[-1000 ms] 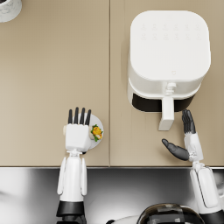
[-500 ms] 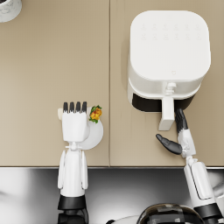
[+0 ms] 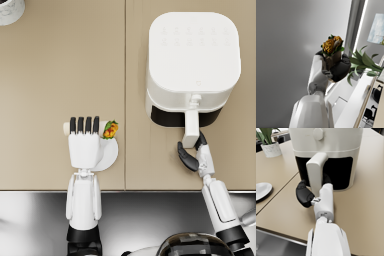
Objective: Pick up the chicken rolls and place it into the air fryer
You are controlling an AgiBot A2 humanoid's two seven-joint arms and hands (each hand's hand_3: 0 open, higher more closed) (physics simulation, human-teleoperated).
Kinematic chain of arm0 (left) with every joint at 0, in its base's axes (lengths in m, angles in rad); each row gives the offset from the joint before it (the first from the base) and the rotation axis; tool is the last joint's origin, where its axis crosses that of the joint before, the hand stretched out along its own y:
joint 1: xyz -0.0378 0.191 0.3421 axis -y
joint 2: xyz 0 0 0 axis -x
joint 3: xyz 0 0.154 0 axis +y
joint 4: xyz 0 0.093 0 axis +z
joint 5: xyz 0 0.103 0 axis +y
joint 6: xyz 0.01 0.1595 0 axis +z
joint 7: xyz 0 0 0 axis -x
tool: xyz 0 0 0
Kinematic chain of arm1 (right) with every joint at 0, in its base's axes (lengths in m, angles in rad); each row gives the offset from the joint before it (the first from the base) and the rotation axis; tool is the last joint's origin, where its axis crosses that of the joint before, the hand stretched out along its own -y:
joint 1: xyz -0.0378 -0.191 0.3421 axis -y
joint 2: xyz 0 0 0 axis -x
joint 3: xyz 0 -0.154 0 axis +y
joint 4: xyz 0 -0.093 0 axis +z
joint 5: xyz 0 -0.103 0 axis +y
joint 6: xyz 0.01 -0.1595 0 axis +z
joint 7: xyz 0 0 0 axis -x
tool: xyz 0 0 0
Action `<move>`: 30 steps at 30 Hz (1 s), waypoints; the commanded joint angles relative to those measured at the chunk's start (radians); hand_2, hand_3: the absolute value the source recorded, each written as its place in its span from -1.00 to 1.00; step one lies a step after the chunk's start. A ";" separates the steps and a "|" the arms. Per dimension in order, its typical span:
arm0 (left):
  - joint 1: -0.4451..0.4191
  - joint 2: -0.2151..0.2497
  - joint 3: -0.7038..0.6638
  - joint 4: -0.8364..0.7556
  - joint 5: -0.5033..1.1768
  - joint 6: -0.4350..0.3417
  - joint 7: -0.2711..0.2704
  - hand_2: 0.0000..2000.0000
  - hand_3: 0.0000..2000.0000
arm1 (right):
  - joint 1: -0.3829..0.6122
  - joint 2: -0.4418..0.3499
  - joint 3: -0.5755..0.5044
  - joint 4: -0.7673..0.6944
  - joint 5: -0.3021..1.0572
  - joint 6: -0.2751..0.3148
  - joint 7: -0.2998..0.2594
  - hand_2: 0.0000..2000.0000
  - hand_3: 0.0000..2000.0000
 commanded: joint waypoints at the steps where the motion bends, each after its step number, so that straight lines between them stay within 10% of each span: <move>1: -0.007 0.000 -0.010 -0.008 0.000 0.000 0.000 1.00 1.00 | 0.041 -0.017 0.028 0.042 0.000 -0.041 0.000 1.00 0.31; 4: -0.030 0.000 -0.013 -0.006 0.000 0.000 0.000 1.00 1.00 | 0.071 -0.024 0.054 0.034 0.003 -0.003 -0.001 1.00 1.00; 20: 0.029 0.030 0.105 -0.058 0.000 0.002 -0.001 1.00 1.00 | 0.024 0.369 0.541 0.457 0.003 -0.007 -0.008 1.00 1.00; 30: 0.151 0.107 0.241 0.031 0.000 0.002 -0.001 1.00 1.00 | -0.126 0.298 0.546 0.582 0.001 -0.071 -0.005 1.00 1.00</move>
